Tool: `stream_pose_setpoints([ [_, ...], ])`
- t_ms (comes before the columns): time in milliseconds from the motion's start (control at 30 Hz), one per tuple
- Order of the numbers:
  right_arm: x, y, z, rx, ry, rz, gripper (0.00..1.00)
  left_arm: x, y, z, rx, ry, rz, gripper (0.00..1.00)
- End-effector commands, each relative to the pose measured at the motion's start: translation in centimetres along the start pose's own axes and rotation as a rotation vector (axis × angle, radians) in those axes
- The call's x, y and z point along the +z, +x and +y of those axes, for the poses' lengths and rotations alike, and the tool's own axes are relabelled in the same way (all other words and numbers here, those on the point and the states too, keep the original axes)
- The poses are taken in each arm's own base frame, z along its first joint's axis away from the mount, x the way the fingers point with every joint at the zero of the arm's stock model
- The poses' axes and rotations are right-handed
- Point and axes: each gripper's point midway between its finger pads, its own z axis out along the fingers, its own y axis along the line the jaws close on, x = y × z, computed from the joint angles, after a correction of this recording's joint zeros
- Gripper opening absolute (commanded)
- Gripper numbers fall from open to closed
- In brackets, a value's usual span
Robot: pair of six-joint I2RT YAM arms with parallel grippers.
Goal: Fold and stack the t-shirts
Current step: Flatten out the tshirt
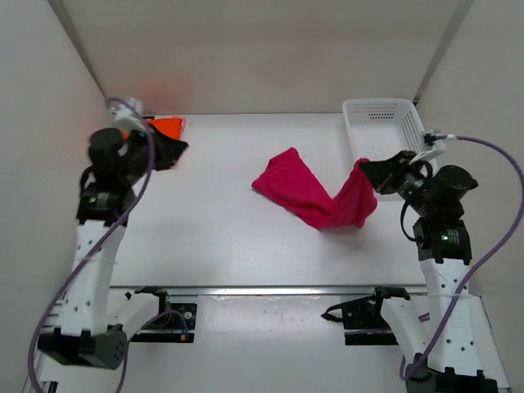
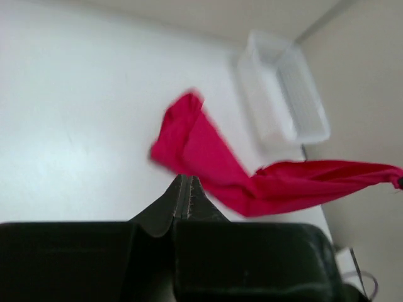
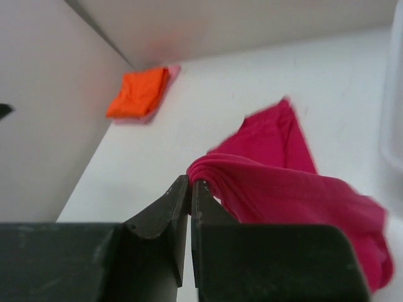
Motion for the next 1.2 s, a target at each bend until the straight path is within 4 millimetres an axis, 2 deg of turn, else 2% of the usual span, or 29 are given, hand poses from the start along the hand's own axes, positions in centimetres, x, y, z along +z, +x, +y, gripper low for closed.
stream_pose_setpoints([
  [0,0.7,6.5,-2.5,0.094,0.041,0.150,0.00,6.1,10.7,3.4,-0.108,-0.065,0.302,0.00],
  [33,0.5,7.1,-2.7,0.092,0.049,0.160,0.00,7.0,12.0,3.0,-0.096,-0.064,0.335,0.08],
  [100,0.6,9.2,-3.9,0.106,0.071,0.200,0.00,10.7,14.7,3.1,-0.086,-0.068,0.433,0.22],
  [133,0.5,9.6,-4.4,0.105,0.082,0.209,0.00,11.6,16.2,2.6,-0.079,-0.055,0.485,0.28],
  [167,0.5,10.4,-5.1,0.107,0.099,0.221,0.00,13.6,17.5,2.7,-0.078,-0.055,0.534,0.36],
  [200,0.5,10.9,-5.5,0.116,0.107,0.225,0.00,15.5,18.9,2.0,-0.075,-0.033,0.576,0.41],
  [233,0.6,11.2,-6.0,0.111,0.112,0.226,0.00,16.2,19.9,1.3,-0.070,-0.017,0.605,0.44],
  [300,0.5,12.6,-7.3,0.128,0.143,0.242,0.00,19.3,21.9,1.0,-0.058,-0.013,0.645,0.47],
  [333,0.6,12.6,-7.5,0.116,0.139,0.237,0.00,20.0,22.4,0.4,-0.053,-0.010,0.646,0.47],
  [400,0.6,13.7,-8.1,0.125,0.148,0.266,0.00,22.3,23.6,0.3,-0.049,-0.018,0.668,0.48],
  [433,0.7,14.0,-8.2,0.123,0.146,0.274,0.00,23.0,24.8,0.3,-0.048,-0.024,0.689,0.50],
  [467,0.8,14.4,-8.5,0.119,0.155,0.280,0.00,23.9,24.4,-0.7,-0.040,0.004,0.673,0.51],
  [500,0.8,14.7,-8.6,0.118,0.153,0.288,0.00,24.8,25.0,-0.6,-0.033,0.000,0.680,0.52],
  [533,0.8,15.0,-8.8,0.120,0.157,0.294,0.00,25.4,26.2,-0.3,-0.028,-0.004,0.697,0.52],
  [600,0.9,15.6,-9.0,0.131,0.154,0.308,0.00,26.3,26.6,-1.3,-0.011,0.015,0.689,0.54],
  [633,1.1,15.3,-8.7,0.129,0.141,0.305,0.00,26.7,27.7,-0.8,-0.006,0.003,0.700,0.55],
  [700,1.1,15.5,-9.1,0.125,0.150,0.307,0.00,27.4,28.2,-0.9,0.008,-0.005,0.689,0.56],
  [733,1.2,15.3,-8.9,0.121,0.143,0.306,0.00,27.5,29.2,-0.7,0.020,-0.015,0.706,0.56],
  [800,1.1,15.3,-8.9,0.118,0.142,0.300,0.00,28.1,29.3,-0.7,0.041,-0.020,0.691,0.57],
  [867,1.1,15.6,-9.2,0.110,0.152,0.307,0.01,28.3,30.2,-0.8,0.066,-0.025,0.695,0.58],
  [933,1.1,15.8,-9.2,0.120,0.156,0.320,0.00,28.3,30.1,-0.6,0.050,-0.028,0.697,0.58],
  [1000,1.2,15.7,-9.2,0.111,0.149,0.321,0.00,27.9,31.3,-1.1,0.034,-0.012,0.731,0.56],
  [1100,1.3,16.0,-9.1,0.118,0.146,0.329,0.00,27.6,31.7,-0.8,0.052,-0.024,0.736,0.50],
  [1133,1.3,15.7,-9.2,0.118,0.148,0.320,0.00,27.5,31.6,-0.9,0.052,-0.029,0.738,0.45],
  [1167,1.5,15.6,-9.1,0.121,0.142,0.316,0.00,27.2,32.1,-1.4,0.050,-0.014,0.755,0.35],
])
